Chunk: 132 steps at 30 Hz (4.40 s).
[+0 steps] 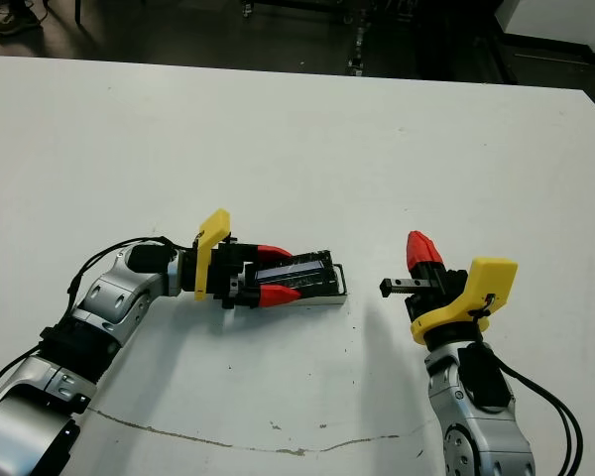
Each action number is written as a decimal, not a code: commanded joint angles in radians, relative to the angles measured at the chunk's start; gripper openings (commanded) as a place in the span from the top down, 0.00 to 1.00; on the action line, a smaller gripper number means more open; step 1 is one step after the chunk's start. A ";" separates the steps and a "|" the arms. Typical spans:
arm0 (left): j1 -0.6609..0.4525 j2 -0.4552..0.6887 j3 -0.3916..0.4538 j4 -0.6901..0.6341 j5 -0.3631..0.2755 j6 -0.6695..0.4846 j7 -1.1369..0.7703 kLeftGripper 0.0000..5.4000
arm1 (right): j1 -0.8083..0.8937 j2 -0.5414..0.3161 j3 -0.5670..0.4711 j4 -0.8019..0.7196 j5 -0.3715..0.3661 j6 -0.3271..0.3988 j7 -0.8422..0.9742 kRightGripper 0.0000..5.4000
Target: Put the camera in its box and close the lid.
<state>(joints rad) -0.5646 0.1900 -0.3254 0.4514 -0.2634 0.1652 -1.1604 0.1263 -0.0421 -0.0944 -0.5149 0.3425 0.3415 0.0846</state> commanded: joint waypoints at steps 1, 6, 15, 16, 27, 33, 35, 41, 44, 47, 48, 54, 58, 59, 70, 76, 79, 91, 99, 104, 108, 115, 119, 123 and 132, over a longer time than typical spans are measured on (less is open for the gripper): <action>0.039 -0.072 -0.091 0.027 0.025 0.046 -0.053 0.41 | 0.007 -0.010 -0.010 0.001 -0.001 0.003 -0.001 1.00; 0.056 -0.097 -0.089 0.036 0.028 0.013 -0.024 0.41 | 0.010 -0.010 -0.012 0.004 0.003 -0.005 0.007 1.00; 0.054 -0.143 -0.092 0.105 0.037 -0.013 -0.014 0.41 | 0.016 -0.008 -0.010 -0.010 0.000 0.013 -0.010 1.00; 0.049 -0.147 -0.093 0.117 0.039 -0.018 -0.019 0.41 | 0.016 -0.009 -0.010 -0.008 -0.002 0.009 -0.008 1.00; 0.020 -0.203 -0.080 0.252 0.036 -0.107 -0.070 0.41 | 0.021 -0.013 -0.010 -0.001 -0.002 -0.002 0.005 1.00; -0.025 -0.229 -0.085 0.327 0.044 -0.123 -0.113 0.41 | 0.023 -0.014 -0.011 0.005 -0.006 -0.012 0.013 1.00; -0.043 -0.238 -0.089 0.353 0.052 -0.147 -0.132 0.41 | 0.024 -0.010 -0.011 0.002 -0.002 -0.006 0.009 1.00; -0.119 -0.270 -0.104 0.454 0.090 -0.212 -0.186 0.41 | 0.025 -0.012 -0.012 0.003 -0.002 -0.005 0.010 1.00; -0.149 -0.281 -0.107 0.486 0.107 -0.229 -0.196 0.41 | 0.027 -0.011 -0.011 0.000 -0.006 -0.001 0.004 1.00; -0.175 -0.291 -0.110 0.515 0.122 -0.218 -0.210 0.41 | 0.028 -0.007 -0.012 0.000 0.001 -0.004 0.007 1.00; -0.182 -0.293 -0.113 0.523 0.130 -0.219 -0.212 0.41 | 0.028 -0.007 -0.012 0.000 0.001 -0.004 0.007 1.00; -0.216 -0.297 -0.129 0.547 0.158 -0.240 -0.221 0.41 | 0.027 -0.008 -0.010 0.001 -0.004 -0.005 0.005 1.00; -0.227 -0.291 -0.137 0.539 0.174 -0.234 -0.212 0.41 | 0.024 -0.006 -0.012 -0.003 0.004 0.005 0.003 1.00; -0.224 -0.289 -0.134 0.537 0.172 -0.232 -0.211 0.41 | 0.025 -0.006 -0.011 -0.006 0.000 0.008 -0.001 1.00; -0.163 -0.227 -0.141 0.411 0.261 -0.289 -0.066 0.24 | 0.023 -0.007 -0.012 -0.011 0.005 0.012 -0.002 1.00; -0.145 -0.199 -0.139 0.397 0.293 -0.303 -0.057 0.12 | 0.021 -0.009 -0.015 -0.005 0.005 0.008 0.002 1.00; -0.139 -0.176 -0.145 0.394 0.309 -0.273 -0.046 0.05 | 0.021 -0.010 -0.015 -0.011 0.004 0.014 -0.001 1.00; -0.049 0.042 -0.058 0.302 0.276 -0.319 -0.020 0.00 | 0.023 -0.010 -0.011 -0.015 0.012 0.015 0.003 1.00; 0.003 0.269 0.054 0.219 0.233 -0.318 -0.030 0.00 | 0.020 -0.009 -0.006 -0.004 0.005 0.005 0.006 1.00; 0.035 0.399 0.131 0.185 0.201 -0.320 -0.035 0.00 | 0.020 -0.006 -0.006 -0.006 0.008 0.010 0.002 1.00; 0.044 0.465 0.171 0.177 0.183 -0.286 -0.047 0.00 | 0.021 -0.001 -0.004 -0.010 0.007 0.016 -0.008 1.00; 0.068 0.525 0.239 0.049 0.142 -0.162 -0.007 0.00 | 0.020 -0.003 -0.002 -0.002 0.004 0.002 0.001 1.00; 0.120 0.479 0.364 -0.161 0.042 0.033 0.146 0.00 | 0.022 -0.004 -0.001 -0.002 0.002 0.000 0.002 1.00; 0.207 0.304 0.470 -0.424 -0.091 0.132 0.397 0.05 | 0.019 -0.003 -0.003 0.003 0.005 0.001 0.004 1.00; 0.287 0.008 0.293 -0.720 -0.144 0.148 0.604 0.29 | 0.013 -0.003 -0.002 0.000 0.005 0.006 0.001 1.00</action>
<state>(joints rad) -0.3015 0.2240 0.0000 -0.2521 -0.4086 0.3146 -0.5777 0.1353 -0.0370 -0.0899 -0.5161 0.3480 0.3414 0.0896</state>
